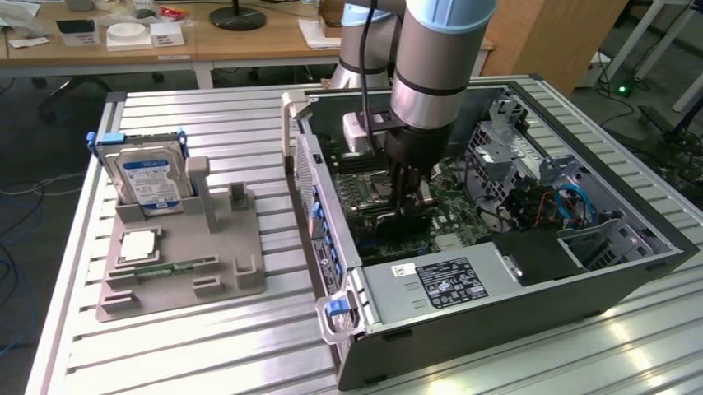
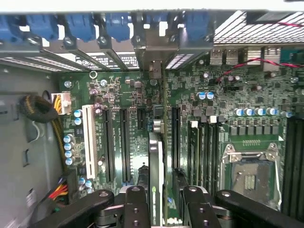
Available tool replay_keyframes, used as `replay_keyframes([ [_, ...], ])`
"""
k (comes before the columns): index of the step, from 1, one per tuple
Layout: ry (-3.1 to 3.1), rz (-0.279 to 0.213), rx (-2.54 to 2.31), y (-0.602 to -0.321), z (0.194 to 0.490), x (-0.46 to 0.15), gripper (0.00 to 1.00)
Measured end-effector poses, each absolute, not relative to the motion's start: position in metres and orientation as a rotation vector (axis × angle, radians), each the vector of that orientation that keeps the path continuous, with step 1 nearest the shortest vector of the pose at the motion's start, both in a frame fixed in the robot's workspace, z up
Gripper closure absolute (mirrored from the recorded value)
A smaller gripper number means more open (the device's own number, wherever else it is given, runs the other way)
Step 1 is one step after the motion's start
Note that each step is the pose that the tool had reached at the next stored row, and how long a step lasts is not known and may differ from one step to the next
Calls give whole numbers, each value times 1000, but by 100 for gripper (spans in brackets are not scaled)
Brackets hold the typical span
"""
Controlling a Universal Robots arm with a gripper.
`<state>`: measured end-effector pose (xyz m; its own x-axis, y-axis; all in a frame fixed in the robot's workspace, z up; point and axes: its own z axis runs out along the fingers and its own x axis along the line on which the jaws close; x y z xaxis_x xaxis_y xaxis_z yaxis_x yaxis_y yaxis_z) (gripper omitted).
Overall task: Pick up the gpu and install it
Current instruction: 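Insert the gpu into the slot, then press down on the gpu until it lock into place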
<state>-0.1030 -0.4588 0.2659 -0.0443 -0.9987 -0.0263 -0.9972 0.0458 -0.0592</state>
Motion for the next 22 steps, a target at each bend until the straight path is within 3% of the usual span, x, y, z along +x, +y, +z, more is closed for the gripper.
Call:
replay_keyframes([
  [9,2225,-42,-2127,-459,272,-103,67],
  [12,2225,-42,-2127,-459,272,-103,85],
  [14,2225,-42,-2127,-459,272,-103,90],
  [22,2225,-42,-2127,-459,272,-103,90],
])
